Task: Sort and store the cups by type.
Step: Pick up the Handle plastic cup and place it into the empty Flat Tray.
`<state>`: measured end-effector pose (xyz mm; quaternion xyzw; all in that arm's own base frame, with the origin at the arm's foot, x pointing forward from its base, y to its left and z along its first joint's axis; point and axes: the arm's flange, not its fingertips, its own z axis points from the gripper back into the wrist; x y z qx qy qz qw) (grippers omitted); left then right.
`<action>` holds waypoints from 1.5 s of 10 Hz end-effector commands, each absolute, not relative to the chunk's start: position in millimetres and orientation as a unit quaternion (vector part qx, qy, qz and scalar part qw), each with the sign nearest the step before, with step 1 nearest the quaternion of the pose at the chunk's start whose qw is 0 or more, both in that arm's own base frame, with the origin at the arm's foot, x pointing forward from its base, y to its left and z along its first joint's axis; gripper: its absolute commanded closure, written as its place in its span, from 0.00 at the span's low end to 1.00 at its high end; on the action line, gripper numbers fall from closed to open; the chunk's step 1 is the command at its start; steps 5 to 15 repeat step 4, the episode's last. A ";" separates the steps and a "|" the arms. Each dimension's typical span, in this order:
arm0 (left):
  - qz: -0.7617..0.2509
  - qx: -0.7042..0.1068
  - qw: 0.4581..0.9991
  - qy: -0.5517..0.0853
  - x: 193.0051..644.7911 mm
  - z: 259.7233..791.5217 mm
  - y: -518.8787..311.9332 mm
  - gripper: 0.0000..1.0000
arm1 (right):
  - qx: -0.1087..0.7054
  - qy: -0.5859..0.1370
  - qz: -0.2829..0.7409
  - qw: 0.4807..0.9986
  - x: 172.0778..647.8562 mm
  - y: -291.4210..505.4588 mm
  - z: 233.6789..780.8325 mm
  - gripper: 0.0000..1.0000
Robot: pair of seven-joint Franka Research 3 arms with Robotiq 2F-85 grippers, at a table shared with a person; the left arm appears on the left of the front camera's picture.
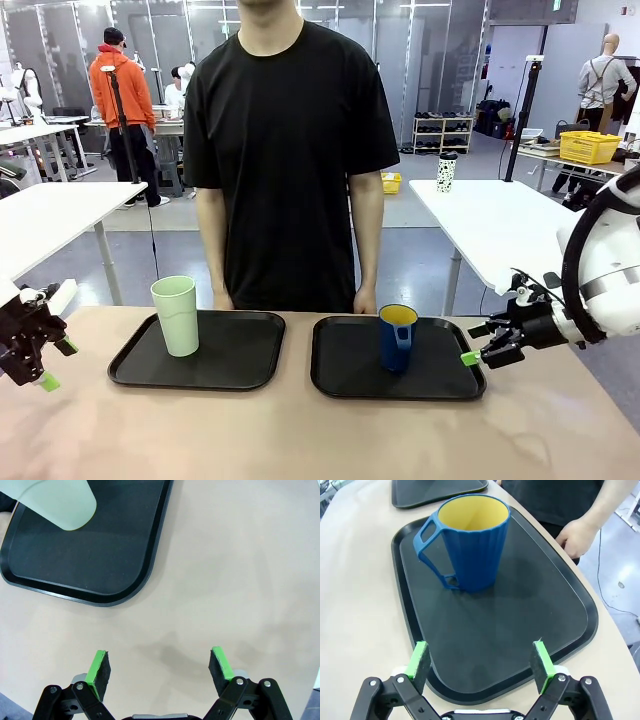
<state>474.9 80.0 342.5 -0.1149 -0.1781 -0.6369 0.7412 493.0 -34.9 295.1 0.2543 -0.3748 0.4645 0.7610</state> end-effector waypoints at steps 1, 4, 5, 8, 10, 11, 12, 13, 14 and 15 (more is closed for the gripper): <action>-0.644 -0.118 0.735 -0.178 473.4 342.5 80.7 0.00 | 0.256 -0.383 0.466 0.755 497.7 -36.2 293.5 0.00; -0.644 -0.118 0.735 -0.178 473.4 342.5 80.7 0.00 | 0.256 -0.383 0.466 0.755 497.7 -36.2 293.5 0.00; -0.644 -0.118 0.735 -0.178 473.4 342.5 80.7 0.00 | 0.256 -0.383 0.466 0.755 497.7 -36.2 293.5 0.00; -0.644 -0.118 0.735 -0.178 473.4 342.5 80.7 0.00 | 0.256 -0.383 0.466 0.755 497.7 -36.2 293.5 0.00; -0.644 -0.118 0.735 -0.178 473.4 342.5 80.7 0.00 | 0.256 -0.383 0.466 0.755 497.7 -36.2 293.5 0.00; -0.644 -0.118 0.735 -0.178 473.4 342.5 80.7 0.00 | 0.256 -0.383 0.466 0.755 497.7 -36.2 293.5 0.00; -0.644 -0.118 0.735 -0.178 473.4 342.5 80.7 0.00 | 0.256 -0.383 0.466 0.755 497.7 -36.2 293.5 0.00; -0.644 -0.118 0.735 -0.178 473.4 342.5 80.7 0.00 | 0.256 -0.383 0.466 0.755 497.7 -36.2 293.5 0.00; -0.644 -0.118 0.735 -0.178 473.4 342.5 80.7 0.00 | 0.256 -0.383 0.466 0.755 497.7 -36.2 293.5 0.00; -0.644 -0.118 0.735 -0.178 473.4 342.5 80.7 0.00 | 0.256 -0.383 0.466 0.755 497.7 -36.2 293.5 0.00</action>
